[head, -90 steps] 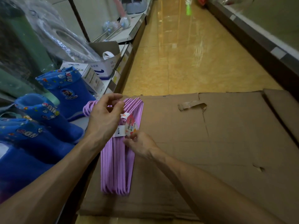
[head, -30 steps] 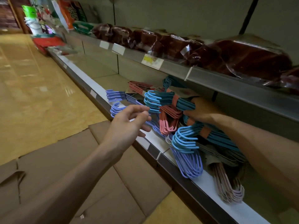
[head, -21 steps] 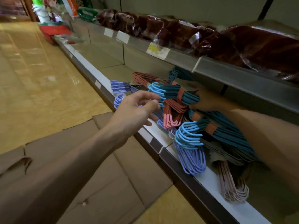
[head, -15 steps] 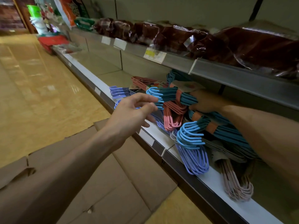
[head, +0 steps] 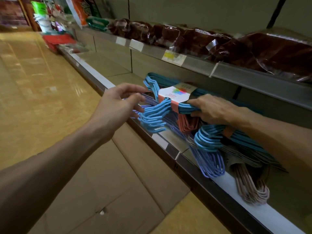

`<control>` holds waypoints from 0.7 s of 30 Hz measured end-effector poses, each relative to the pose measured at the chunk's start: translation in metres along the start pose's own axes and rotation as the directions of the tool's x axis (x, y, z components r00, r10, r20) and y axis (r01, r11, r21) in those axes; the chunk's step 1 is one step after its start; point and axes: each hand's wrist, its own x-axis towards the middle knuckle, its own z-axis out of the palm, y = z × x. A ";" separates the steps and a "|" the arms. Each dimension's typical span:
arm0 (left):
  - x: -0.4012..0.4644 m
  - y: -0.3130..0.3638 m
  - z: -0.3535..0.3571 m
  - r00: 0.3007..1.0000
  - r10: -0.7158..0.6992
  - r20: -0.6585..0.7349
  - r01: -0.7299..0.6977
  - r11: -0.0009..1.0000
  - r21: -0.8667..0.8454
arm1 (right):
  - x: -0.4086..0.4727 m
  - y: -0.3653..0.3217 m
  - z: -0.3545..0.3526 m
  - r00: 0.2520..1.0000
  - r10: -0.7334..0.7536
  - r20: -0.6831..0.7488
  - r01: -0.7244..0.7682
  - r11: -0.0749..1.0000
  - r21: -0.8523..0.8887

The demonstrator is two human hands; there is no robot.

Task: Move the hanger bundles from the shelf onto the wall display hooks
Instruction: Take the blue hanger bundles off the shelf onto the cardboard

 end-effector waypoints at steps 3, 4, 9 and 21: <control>0.001 0.008 -0.018 0.999 0.037 0.015 -0.039 0.987 0.157 | 0.000 -0.025 -0.008 0.997 -0.077 -0.005 0.076 0.997 -0.031; 0.000 0.008 -0.026 0.998 0.060 0.026 -0.064 0.969 0.237 | 0.003 -0.033 -0.011 0.993 -0.112 -0.023 0.111 0.994 -0.018; -0.010 0.003 -0.084 0.968 0.150 0.202 -0.251 0.608 0.753 | 0.008 -0.074 -0.026 0.973 -0.230 0.003 0.230 0.973 0.004; -0.067 -0.026 -0.175 0.903 0.128 0.410 -0.430 0.229 0.874 | 0.022 -0.159 -0.043 0.800 -0.582 0.144 0.441 0.734 0.517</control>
